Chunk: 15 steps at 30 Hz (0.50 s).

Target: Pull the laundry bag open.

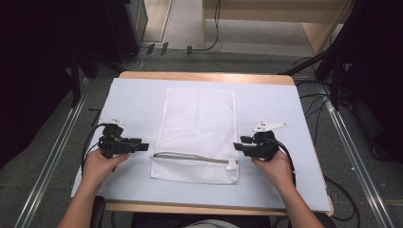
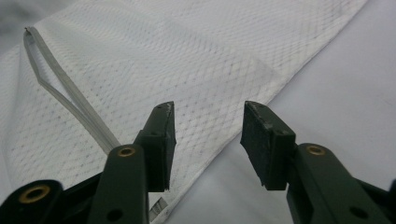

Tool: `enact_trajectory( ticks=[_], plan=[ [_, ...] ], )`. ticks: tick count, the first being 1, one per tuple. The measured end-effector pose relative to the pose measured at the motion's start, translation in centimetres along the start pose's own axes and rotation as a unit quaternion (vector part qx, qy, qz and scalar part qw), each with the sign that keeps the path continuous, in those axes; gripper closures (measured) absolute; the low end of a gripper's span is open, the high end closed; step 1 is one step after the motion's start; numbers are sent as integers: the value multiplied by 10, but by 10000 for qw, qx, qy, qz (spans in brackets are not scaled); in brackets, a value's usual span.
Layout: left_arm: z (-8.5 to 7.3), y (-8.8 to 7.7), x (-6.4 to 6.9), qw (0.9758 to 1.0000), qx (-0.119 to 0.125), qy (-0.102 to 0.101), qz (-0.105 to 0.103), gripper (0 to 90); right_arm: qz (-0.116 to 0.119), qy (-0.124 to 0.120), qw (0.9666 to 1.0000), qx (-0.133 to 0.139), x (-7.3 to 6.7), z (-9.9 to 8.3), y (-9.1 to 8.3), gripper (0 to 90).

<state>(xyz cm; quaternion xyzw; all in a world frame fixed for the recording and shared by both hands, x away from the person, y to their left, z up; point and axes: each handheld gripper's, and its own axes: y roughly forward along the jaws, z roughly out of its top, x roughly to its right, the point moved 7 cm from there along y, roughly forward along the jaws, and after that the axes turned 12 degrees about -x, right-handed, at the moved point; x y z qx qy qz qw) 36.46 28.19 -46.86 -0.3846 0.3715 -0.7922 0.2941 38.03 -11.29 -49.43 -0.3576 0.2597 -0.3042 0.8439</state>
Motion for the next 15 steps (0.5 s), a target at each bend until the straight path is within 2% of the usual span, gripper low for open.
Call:
enact_trajectory(
  ticks=[2, 4, 7, 15],
  plan=[
    [0, -2, -4, 9999, 48, 8, 111, 440, 15, 20, 10000, 62, 2, 0, -2, 521],
    [1, -2, -7, 9999, 92, -21, 123, 427, 5, 71, 9999, 121, 6, 0, -4, 501],
    [1, -4, -12, 9993, 125, 1, 342, 413, -43, 117, 9997, 192, 12, -1, -7, 484],
    [3, -5, -24, 9983, 178, 33, 557, 389, -197, 267, 9991, 271, 27, -5, -13, 451]
  ],
)
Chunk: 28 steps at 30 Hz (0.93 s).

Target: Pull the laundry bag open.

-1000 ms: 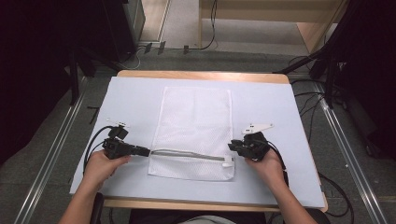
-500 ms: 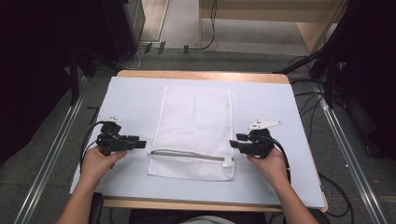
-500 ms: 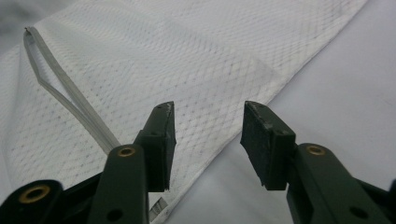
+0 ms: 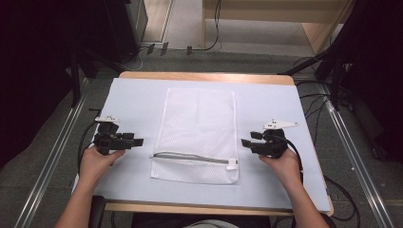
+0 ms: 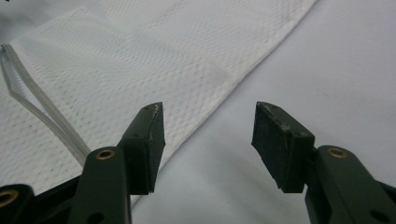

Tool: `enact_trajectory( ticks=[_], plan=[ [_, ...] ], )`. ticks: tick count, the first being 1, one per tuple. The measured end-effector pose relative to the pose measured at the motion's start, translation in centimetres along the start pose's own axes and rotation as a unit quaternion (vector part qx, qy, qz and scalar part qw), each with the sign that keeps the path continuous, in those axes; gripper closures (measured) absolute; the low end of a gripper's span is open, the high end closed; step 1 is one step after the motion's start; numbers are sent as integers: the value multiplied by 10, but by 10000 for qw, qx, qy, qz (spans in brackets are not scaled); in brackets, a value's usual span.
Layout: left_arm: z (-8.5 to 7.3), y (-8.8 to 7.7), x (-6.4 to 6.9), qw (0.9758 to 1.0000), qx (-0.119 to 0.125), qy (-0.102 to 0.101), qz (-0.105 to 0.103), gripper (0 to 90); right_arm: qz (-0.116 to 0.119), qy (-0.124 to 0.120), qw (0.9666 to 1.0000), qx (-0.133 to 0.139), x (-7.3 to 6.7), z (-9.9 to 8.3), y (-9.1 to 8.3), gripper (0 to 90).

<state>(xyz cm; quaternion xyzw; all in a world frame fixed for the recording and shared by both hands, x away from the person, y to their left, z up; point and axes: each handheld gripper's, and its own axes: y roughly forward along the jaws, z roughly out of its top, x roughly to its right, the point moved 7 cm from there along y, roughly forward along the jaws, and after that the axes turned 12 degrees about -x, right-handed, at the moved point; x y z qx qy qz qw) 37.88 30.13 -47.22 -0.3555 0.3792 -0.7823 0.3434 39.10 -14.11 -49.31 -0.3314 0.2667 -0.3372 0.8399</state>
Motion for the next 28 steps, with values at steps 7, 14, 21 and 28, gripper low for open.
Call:
enact_trajectory(
  ticks=[7, 14, 21, 28],
  plan=[
    [1, 0, -7, 9999, 46, 34, 132, 377, -89, 71, 9999, 15, 9, -2, -3, 440],
    [1, 1, -10, 9997, 54, 71, 235, 365, -159, 150, 9998, 37, 14, -3, -5, 428],
    [2, 2, -11, 9996, 33, 54, 269, 350, -217, 191, 9996, 55, 16, -4, -5, 399],
    [2, 5, -11, 9996, -36, 37, 283, 327, -225, 180, 9996, 35, 16, -5, -3, 382]
  ],
)
